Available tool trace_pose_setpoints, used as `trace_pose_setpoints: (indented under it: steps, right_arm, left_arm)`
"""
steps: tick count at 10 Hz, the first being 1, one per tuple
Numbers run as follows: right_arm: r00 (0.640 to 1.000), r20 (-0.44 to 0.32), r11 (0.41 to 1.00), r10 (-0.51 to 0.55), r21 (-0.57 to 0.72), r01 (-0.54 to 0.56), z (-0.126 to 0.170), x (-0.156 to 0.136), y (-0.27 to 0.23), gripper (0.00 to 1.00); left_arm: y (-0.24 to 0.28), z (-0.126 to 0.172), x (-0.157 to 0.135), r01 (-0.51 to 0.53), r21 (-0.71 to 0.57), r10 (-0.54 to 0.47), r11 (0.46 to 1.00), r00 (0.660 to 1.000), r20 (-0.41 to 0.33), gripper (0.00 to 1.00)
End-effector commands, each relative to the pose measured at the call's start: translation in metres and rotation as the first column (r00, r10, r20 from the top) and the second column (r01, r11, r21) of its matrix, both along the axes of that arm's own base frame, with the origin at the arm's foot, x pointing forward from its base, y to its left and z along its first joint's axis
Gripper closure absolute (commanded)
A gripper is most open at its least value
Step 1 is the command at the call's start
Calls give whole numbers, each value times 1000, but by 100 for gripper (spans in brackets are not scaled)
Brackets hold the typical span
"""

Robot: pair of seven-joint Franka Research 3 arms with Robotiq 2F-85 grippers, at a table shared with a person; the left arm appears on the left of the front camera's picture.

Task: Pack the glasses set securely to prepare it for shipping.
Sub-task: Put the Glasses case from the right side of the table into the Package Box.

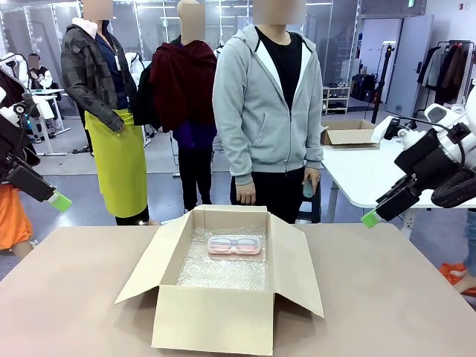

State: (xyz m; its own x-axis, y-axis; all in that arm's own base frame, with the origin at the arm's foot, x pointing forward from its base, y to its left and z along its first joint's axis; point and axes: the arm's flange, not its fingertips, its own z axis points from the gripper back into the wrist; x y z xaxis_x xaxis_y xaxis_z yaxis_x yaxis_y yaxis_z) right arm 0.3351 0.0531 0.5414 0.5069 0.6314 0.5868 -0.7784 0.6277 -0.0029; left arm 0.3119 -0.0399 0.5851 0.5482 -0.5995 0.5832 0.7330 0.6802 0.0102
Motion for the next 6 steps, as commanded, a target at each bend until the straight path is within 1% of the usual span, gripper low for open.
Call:
trace_pose_setpoints:
  steps: [1,6]
  right_arm:
    - [1000,-10,1000,-18,0,18,2,0,1,0]
    - [1000,-10,1000,-18,0,18,2,0,1,0]
  left_arm:
    - [1,1,-1,8,-14,-8,1000,1000,1,0]
    - [1,1,-1,8,-14,-8,1000,1000,1,0]
